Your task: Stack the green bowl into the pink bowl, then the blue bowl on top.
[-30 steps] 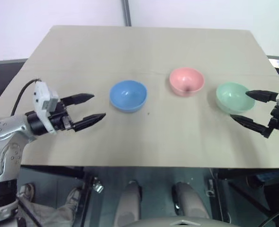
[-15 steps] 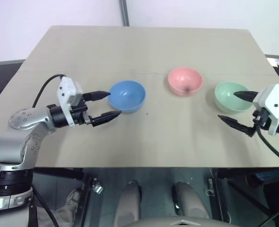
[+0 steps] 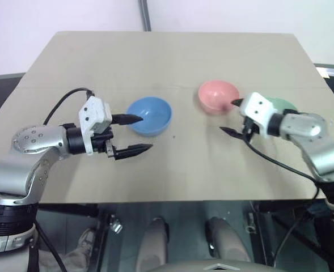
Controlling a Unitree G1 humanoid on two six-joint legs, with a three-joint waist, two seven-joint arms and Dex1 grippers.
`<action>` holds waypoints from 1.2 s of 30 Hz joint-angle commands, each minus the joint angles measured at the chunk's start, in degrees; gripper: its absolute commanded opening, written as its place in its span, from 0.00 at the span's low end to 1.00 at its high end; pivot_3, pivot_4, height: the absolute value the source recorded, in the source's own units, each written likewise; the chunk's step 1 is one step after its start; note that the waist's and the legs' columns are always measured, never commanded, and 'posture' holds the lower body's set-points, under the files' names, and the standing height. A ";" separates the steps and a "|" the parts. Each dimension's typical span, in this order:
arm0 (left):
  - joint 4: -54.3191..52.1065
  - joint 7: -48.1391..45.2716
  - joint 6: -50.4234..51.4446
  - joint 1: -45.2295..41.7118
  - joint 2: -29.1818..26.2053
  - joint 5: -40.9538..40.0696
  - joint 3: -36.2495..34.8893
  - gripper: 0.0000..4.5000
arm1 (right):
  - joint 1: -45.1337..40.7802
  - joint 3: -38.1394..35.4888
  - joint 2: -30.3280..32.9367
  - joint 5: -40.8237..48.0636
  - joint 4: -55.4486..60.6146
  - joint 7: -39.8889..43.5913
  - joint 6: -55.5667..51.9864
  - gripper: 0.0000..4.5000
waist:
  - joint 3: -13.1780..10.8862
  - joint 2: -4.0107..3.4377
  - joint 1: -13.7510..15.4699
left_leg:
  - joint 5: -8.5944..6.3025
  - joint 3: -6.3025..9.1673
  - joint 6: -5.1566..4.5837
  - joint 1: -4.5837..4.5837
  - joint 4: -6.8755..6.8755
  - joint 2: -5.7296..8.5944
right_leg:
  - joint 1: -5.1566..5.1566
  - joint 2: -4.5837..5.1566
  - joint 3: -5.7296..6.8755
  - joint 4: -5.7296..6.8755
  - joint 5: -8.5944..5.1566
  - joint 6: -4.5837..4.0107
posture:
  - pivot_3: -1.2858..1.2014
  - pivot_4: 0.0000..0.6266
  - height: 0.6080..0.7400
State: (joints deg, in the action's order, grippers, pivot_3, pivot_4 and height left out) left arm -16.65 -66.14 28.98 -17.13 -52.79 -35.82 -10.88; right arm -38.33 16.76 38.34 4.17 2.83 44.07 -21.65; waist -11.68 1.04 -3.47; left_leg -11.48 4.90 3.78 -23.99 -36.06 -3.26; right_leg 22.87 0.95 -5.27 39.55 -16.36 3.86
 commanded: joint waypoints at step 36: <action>-5.77 2.22 -1.37 15.74 -0.88 -2.56 -11.46 1.00 | -1.53 16.66 -8.30 -16.52 11.65 17.46 7.49 0.01 | 0.00 0.02 0.70 | 0.01 0.01 0.02 0.14 -0.04 -0.03 | 0.08 -0.05 0.00 0.27 -0.10 0.10 | 0.52 0.24 1.00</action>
State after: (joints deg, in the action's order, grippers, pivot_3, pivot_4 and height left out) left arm -21.27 -63.96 28.34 -1.10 -52.81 -38.13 -20.40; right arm -37.77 33.14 30.95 -11.21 14.74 62.49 -16.21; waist -11.68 1.06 -2.77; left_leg -11.47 4.91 3.80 -23.87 -36.09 -3.30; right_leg 22.97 0.91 -5.28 39.82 -16.40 3.85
